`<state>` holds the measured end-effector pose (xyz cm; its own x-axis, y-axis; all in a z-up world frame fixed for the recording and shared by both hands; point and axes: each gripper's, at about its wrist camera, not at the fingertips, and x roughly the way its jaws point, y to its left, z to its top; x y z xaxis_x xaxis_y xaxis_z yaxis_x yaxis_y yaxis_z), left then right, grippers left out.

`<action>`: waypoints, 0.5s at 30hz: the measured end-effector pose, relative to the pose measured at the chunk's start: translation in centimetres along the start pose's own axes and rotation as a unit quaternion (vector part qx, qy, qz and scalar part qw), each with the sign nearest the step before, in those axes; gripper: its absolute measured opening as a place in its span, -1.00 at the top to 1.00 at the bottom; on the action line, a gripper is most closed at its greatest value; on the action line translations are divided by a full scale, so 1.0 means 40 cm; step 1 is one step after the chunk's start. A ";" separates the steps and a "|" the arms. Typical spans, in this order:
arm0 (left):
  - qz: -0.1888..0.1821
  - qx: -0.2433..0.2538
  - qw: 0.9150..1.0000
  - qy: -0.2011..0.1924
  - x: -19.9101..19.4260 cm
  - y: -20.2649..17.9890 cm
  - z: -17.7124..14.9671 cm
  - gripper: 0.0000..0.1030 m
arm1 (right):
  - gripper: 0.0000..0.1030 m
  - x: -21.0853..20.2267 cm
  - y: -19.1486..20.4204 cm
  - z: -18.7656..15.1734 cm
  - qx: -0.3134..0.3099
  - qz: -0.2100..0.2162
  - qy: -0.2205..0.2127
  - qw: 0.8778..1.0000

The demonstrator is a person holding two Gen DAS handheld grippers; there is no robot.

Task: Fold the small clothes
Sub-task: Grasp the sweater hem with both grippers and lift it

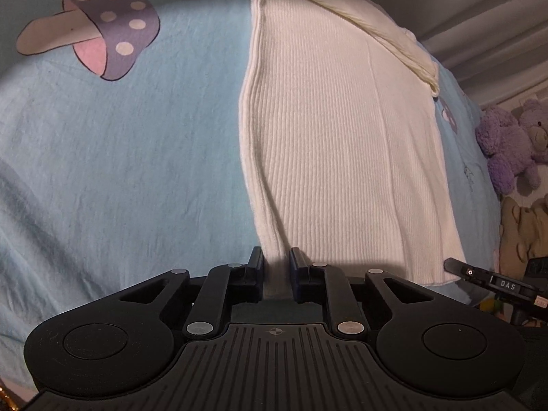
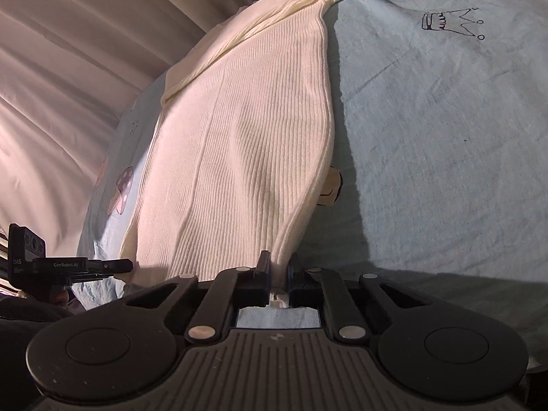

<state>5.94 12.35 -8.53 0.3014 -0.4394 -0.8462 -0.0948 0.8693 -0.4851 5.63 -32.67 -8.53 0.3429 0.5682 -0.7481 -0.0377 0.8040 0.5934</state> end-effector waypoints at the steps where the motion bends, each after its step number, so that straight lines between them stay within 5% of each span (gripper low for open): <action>1: -0.004 -0.005 1.000 -0.002 0.003 0.002 0.000 0.63 | 0.83 0.002 -0.001 -0.003 0.001 0.000 -0.002 1.000; 9: -0.005 -0.003 1.000 -0.003 0.002 -0.003 0.006 0.77 | 0.79 -0.001 -0.001 -0.002 0.000 0.007 -0.008 1.000; 15: -0.044 -0.019 0.997 -0.063 -0.048 -0.012 0.030 0.84 | 0.87 -0.037 0.013 0.033 -0.006 0.036 -0.055 0.998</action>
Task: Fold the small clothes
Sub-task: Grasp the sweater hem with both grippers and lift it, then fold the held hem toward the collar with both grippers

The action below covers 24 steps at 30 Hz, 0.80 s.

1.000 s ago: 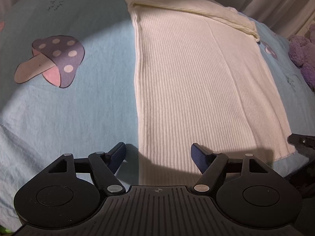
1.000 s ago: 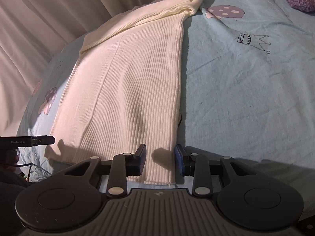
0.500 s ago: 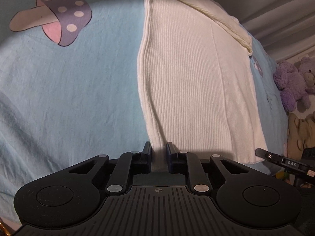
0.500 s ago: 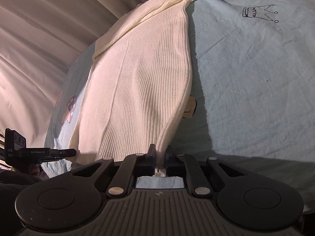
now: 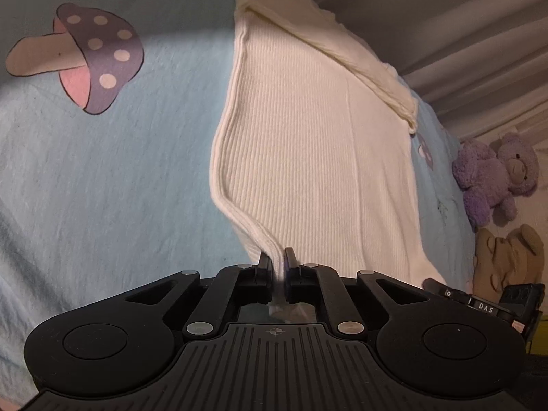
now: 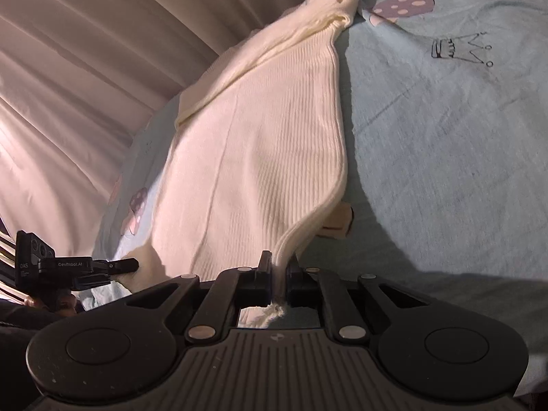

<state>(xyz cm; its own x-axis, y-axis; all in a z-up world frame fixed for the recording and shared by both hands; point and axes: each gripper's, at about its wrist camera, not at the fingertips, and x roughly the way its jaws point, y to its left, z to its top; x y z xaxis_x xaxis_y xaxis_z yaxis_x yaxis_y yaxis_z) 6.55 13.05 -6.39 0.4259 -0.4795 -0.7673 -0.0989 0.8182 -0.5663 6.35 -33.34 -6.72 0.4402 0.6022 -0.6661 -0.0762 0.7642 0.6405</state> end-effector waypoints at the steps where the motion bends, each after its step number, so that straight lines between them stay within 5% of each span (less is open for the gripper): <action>1: -0.005 -0.004 1.000 -0.016 -0.009 -0.003 0.011 0.85 | 0.88 -0.003 0.006 0.018 -0.003 0.001 -0.016 1.000; 5: -0.007 -0.014 0.996 -0.091 -0.035 -0.023 0.081 0.85 | 0.88 0.003 0.028 0.092 -0.008 0.003 -0.079 0.997; 10: 0.076 0.008 0.986 -0.150 0.004 -0.074 0.167 0.85 | 0.88 0.058 0.051 0.178 -0.041 -0.048 -0.135 0.989; 16: 0.160 0.065 0.972 -0.162 0.103 -0.119 0.196 0.85 | 0.88 0.141 0.069 0.216 -0.075 -0.120 -0.160 0.977; 24: 0.179 0.066 0.970 -0.149 0.150 -0.116 0.212 0.84 | 0.88 0.176 0.078 0.209 -0.109 -0.157 -0.153 0.970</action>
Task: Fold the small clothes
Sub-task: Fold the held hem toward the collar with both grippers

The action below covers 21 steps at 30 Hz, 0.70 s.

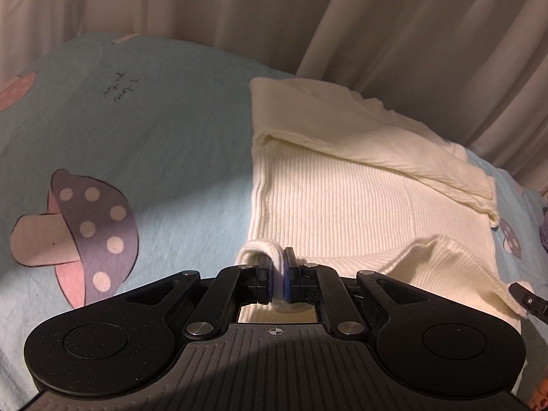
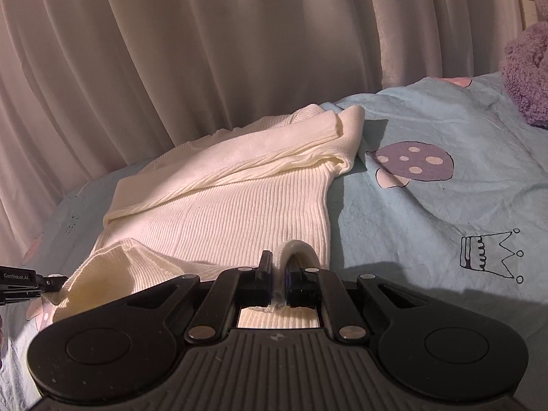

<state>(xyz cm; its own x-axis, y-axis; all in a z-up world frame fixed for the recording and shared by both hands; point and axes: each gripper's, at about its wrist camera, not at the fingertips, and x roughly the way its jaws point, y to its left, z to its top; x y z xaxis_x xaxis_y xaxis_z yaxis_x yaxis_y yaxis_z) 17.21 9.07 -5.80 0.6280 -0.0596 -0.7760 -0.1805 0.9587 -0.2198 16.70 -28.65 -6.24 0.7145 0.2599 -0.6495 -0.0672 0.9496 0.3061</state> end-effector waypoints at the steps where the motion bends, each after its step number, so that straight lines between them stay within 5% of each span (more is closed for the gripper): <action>1: 0.000 0.000 1.000 0.001 0.004 0.000 0.001 0.84 | 0.88 0.001 0.002 0.000 -0.003 -0.003 -0.002 1.000; 21: -0.002 0.005 1.000 0.010 0.031 0.007 0.007 0.75 | 0.86 0.003 0.013 0.008 -0.030 -0.020 -0.014 0.999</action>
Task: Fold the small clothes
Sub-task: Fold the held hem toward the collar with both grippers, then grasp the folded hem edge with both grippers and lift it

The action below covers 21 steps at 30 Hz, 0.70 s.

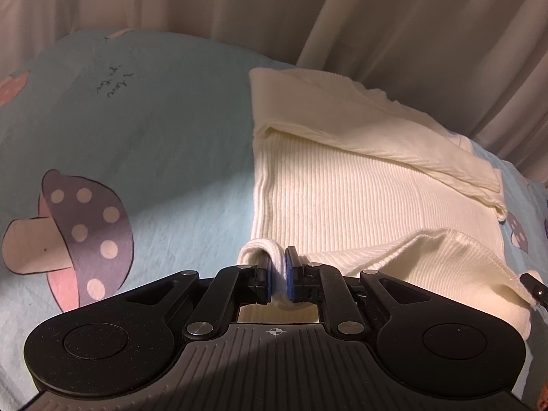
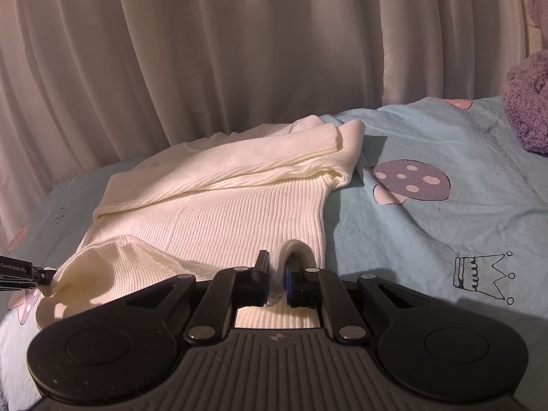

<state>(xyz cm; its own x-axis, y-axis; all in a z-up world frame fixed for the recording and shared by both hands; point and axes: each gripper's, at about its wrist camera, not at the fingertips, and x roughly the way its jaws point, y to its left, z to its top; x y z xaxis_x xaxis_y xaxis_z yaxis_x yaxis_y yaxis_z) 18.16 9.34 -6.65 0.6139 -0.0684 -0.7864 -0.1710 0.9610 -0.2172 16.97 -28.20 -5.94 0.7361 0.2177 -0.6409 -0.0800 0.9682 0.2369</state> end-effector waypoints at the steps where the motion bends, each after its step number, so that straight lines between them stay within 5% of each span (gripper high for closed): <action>1: -0.002 -0.004 1.000 -0.004 -0.003 0.005 0.000 0.75 | 0.85 -0.001 -0.003 0.003 0.002 -0.001 0.001 1.000; 4: -0.002 -0.026 0.999 -0.044 -0.026 0.025 -0.002 0.57 | 0.48 -0.015 -0.018 0.010 0.011 -0.031 -0.023 0.999; 7: 0.026 -0.003 0.996 -0.085 -0.042 0.030 -0.001 0.38 | 0.43 -0.021 -0.036 0.024 0.005 -0.038 -0.032 0.999; 12: 0.007 0.062 0.996 -0.062 -0.011 -0.001 -0.004 0.05 | 0.26 0.024 -0.009 0.017 -0.061 -0.029 0.006 0.998; 17: 0.011 0.079 0.996 -0.047 0.040 -0.025 -0.003 0.12 | 0.24 0.065 0.023 0.004 -0.106 -0.022 0.024 0.994; 21: 0.005 0.096 0.994 -0.049 0.051 -0.043 0.000 0.44 | 0.25 0.083 0.030 0.004 -0.122 -0.017 0.027 0.992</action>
<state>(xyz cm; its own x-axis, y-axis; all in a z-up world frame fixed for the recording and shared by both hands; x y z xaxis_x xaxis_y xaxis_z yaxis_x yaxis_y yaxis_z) 19.70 7.54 -7.89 0.6870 -0.0402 -0.7255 -0.0340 0.9956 -0.0873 19.44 -26.35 -7.65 0.7047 0.1847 -0.6851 -0.2209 0.9747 0.0355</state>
